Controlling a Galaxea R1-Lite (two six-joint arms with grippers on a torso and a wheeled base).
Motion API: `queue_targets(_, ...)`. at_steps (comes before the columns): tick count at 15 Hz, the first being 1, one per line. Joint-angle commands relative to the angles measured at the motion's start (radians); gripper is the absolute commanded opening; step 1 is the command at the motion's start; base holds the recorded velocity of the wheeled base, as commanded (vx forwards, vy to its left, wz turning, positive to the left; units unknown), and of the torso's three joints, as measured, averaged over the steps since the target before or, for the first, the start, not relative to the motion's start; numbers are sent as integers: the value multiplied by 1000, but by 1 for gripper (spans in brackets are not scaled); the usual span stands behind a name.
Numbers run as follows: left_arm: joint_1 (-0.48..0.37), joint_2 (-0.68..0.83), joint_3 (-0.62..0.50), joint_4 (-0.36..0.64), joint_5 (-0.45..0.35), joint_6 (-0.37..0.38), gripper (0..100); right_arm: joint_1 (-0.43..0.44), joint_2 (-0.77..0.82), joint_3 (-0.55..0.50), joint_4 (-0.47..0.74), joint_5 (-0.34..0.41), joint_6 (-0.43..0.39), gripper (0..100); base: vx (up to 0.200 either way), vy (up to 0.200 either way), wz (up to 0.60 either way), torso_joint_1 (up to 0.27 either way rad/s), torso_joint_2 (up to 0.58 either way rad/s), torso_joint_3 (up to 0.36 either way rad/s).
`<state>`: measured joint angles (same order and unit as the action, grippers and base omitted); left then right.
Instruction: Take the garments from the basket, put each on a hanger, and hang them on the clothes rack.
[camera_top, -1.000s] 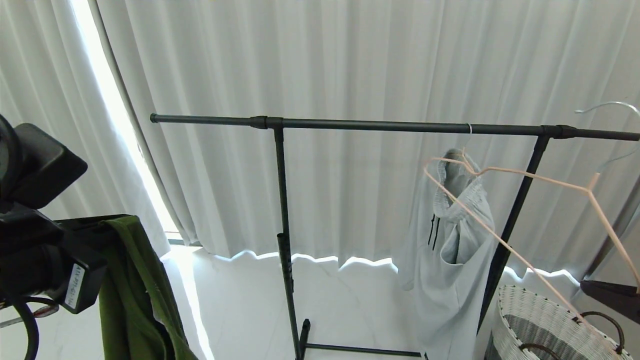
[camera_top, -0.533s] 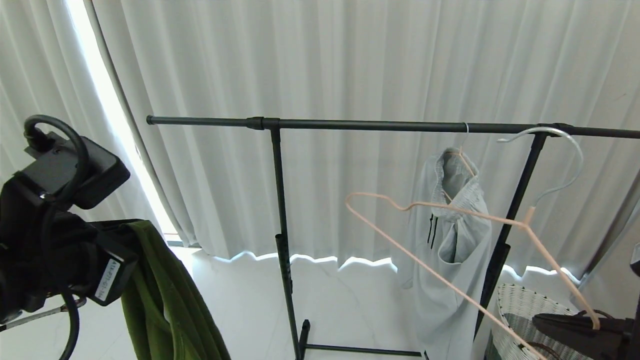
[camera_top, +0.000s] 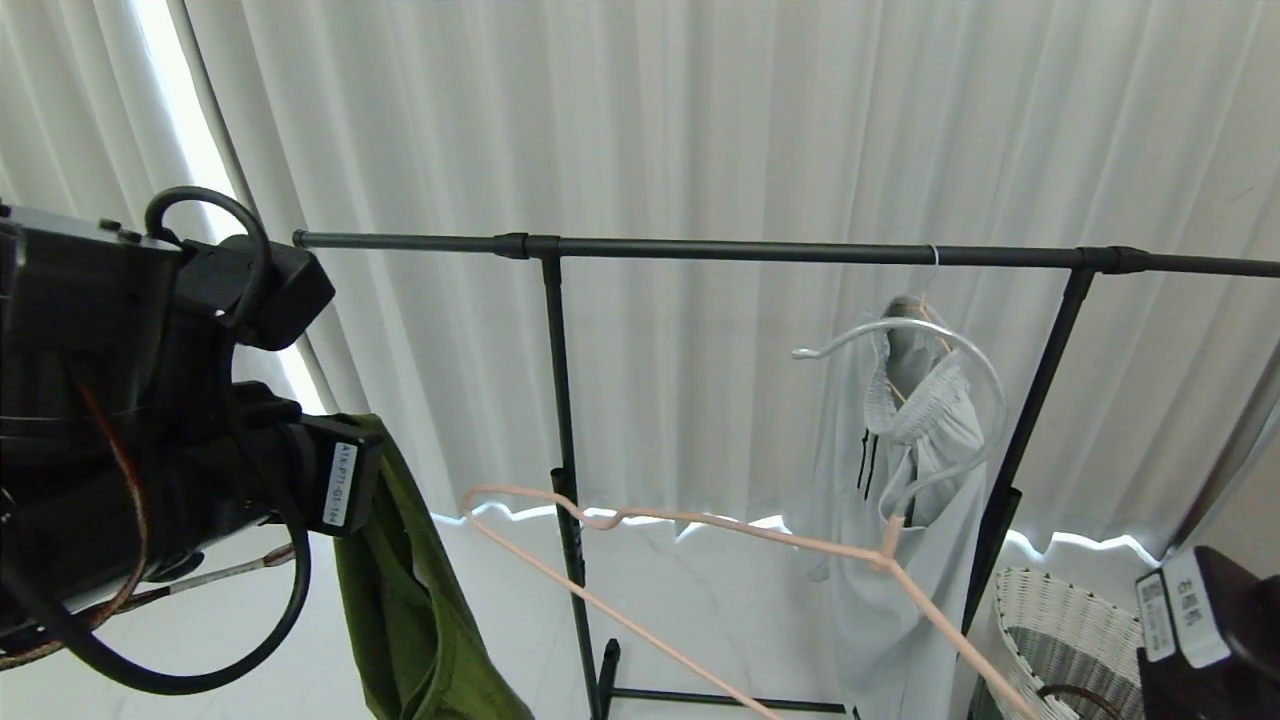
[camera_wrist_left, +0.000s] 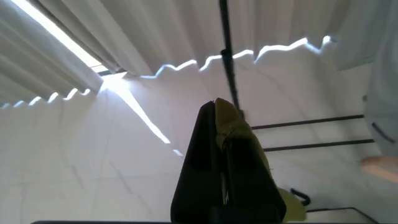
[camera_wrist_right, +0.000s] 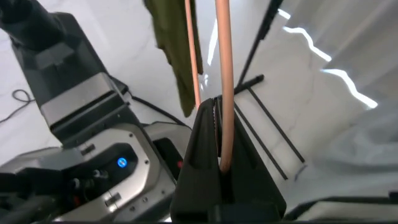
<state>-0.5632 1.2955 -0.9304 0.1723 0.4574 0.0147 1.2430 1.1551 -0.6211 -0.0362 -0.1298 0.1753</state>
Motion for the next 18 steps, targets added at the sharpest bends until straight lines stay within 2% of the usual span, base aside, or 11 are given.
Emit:
queue_targets(1,-21,36,-15,1,1,-15,0,12,87,-3,-50,1,1,0,0,0,0,0,0,0)
queue_targets(8,-40,34,-22,1,0,-16,0,9,127,-25,-70,1,3,0,0,0,0,0,0,0)
queue_targets(12,-80,31,-21,1,1,-16,0,0,160,-52,-73,-2,3,0,0,0,0,0,0,0)
queue_targets(18,-129,21,-21,1,3,-18,0,-16,232,-72,-148,-2,1,0,0,0,0,0,0,0)
